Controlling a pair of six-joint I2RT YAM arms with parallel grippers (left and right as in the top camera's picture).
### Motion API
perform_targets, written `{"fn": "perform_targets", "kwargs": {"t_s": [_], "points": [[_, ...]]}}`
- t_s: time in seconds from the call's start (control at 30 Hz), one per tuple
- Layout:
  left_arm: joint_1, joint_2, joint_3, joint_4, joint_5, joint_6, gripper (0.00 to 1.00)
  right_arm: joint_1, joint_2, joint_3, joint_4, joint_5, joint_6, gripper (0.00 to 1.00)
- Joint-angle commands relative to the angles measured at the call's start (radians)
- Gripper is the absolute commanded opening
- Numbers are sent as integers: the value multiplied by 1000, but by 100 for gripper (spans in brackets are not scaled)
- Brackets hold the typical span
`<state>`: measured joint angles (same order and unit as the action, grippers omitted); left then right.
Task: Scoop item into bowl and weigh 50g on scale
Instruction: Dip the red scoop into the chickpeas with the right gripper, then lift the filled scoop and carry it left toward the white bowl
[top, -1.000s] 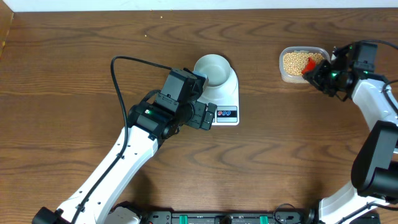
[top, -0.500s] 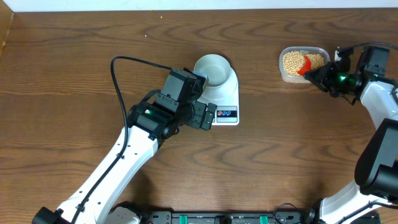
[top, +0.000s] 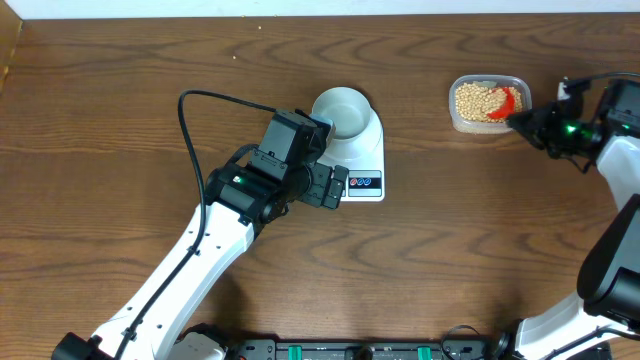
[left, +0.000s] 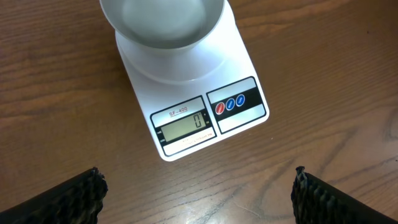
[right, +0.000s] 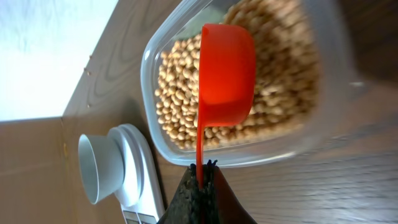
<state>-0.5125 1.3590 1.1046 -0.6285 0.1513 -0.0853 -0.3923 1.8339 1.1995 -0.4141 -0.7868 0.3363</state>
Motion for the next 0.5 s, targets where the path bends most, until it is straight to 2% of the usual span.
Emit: {"fn": "perform_targets", "kwargs": {"t_s": [0.0,0.47], "points": [[-2,6,-8,-4,-6,-2,97,-30,-29,-5,2,-62,-2,1],[-2,6,-8,-4,-6,-2,97,-83,-29,-5,1,-294,-47,1]]}}
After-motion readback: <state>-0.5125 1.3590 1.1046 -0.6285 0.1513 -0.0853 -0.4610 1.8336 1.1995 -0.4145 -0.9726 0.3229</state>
